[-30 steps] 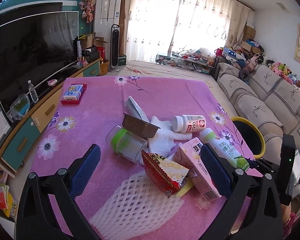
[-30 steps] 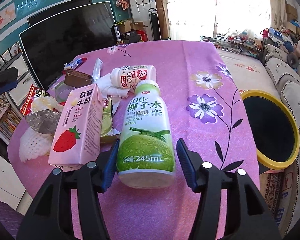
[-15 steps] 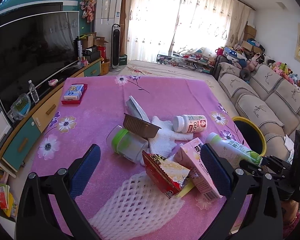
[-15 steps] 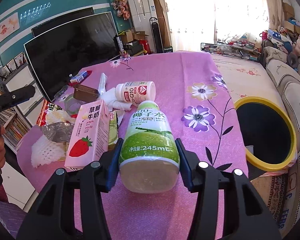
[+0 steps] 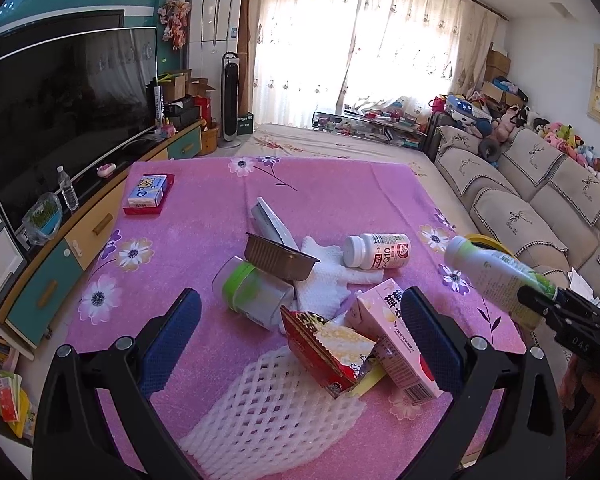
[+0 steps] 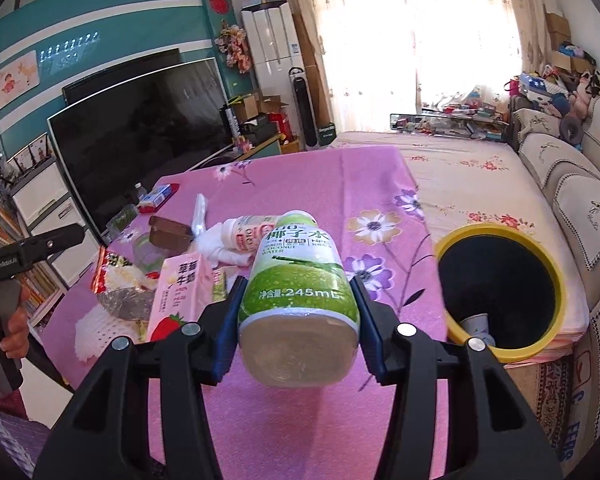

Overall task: Collect trash
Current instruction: 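Carry the coconut water bottle to the bin and release it with the right tool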

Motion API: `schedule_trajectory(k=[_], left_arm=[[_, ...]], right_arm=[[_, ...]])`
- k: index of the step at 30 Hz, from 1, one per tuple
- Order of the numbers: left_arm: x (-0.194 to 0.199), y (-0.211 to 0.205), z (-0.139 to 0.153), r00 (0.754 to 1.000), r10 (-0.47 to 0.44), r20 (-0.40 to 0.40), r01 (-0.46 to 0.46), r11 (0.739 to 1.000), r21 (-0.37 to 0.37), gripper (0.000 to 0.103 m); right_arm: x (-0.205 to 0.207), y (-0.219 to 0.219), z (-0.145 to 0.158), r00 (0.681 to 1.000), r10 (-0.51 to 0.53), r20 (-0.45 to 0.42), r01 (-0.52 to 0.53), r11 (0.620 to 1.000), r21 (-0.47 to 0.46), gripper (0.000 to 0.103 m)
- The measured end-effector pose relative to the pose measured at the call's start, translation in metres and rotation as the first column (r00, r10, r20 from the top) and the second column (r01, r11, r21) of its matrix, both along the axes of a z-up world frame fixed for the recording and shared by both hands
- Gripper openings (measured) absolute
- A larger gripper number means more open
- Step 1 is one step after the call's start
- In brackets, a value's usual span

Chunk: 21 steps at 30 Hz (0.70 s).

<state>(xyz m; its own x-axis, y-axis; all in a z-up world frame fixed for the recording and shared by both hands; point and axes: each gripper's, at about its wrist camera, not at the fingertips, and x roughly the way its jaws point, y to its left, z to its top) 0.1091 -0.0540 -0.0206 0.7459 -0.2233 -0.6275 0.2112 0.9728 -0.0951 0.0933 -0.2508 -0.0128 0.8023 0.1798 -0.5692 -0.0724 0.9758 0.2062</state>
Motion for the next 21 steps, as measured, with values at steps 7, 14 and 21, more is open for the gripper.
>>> schedule_trajectory(k=[7, 14, 21], left_arm=[[0.001, -0.004, 0.001, 1.000, -0.007, 0.000, 0.007, 1.000, 0.002, 0.098], [0.005, -0.011, -0.003, 1.000, -0.017, -0.012, 0.017, 1.000, 0.013, 0.098], [0.007, -0.015, -0.004, 1.000, -0.020, -0.019, 0.021, 0.999, 0.025, 0.098]], right_arm=[[0.015, -0.088, -0.008, 0.963, -0.266, -0.039, 0.264, 0.963, -0.050, 0.049], [0.049, -0.151, -0.046, 0.905, -0.398, -0.148, 0.389, 0.917, -0.089, 0.049], [0.085, -0.183, -0.076, 0.867, -0.450, -0.213, 0.439, 0.893, -0.098, 0.050]])
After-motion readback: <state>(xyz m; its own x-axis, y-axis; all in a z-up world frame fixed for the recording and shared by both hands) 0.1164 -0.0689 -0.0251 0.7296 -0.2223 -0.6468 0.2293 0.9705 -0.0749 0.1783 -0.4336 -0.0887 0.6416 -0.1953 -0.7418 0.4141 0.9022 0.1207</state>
